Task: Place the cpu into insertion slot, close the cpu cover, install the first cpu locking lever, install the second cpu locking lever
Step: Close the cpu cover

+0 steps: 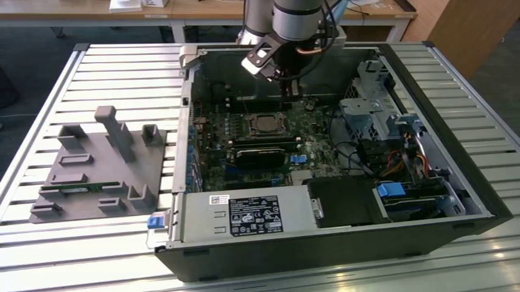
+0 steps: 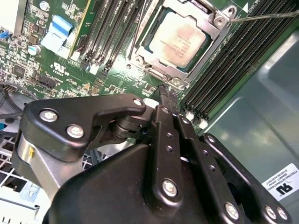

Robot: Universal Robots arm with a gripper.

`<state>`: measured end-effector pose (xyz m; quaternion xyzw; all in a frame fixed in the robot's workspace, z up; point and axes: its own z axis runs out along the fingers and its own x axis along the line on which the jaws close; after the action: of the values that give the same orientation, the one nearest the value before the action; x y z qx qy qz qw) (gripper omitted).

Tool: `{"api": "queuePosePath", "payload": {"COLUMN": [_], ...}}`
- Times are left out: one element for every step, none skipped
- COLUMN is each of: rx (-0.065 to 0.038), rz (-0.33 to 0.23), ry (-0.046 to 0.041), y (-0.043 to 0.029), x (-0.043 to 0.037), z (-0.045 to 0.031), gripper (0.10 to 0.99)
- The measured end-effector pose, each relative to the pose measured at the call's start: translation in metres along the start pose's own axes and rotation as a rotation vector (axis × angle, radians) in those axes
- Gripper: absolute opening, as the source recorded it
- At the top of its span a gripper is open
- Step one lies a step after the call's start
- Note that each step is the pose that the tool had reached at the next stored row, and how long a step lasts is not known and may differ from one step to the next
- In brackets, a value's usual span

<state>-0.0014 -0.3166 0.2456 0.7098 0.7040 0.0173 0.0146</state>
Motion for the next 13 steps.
{"api": "queuePosePath", "payload": {"rx": [0.000,0.000,0.000,0.000,0.000,0.000,0.000,0.000,0.000,0.000,0.000,0.000,0.000], "rz": [0.000,0.000,0.000,0.000,0.000,0.000,0.000,0.000,0.000,0.000,0.000,0.000,0.000], "ry": [0.0000,0.0000,0.0000,0.0000,0.0000,0.0000,-0.0001,0.0000,0.0000,0.0000,0.0000,0.0000,0.0000], "y": [-0.0004,-0.0008,-0.0012,-0.0017,-0.0021,-0.0026,-0.0031,-0.0036,-0.0040,-0.0045,-0.0049,-0.0054,-0.0058], "x": [0.0000,0.0000,0.0000,0.0000,0.0000,0.0000,0.0000,0.0000,0.0000,0.0000,0.0000,0.0000,0.0000], "z": [0.0000,0.0000,0.0000,-0.0001,-0.0001,-0.0001,-0.0001,-0.0002,-0.0002,-0.0002,-0.0002,-0.0002,-0.0002], "gripper": [0.106,0.106,0.106,0.106,0.106,0.106,0.106,0.106,0.106,0.106,0.106,0.106,0.106]}}
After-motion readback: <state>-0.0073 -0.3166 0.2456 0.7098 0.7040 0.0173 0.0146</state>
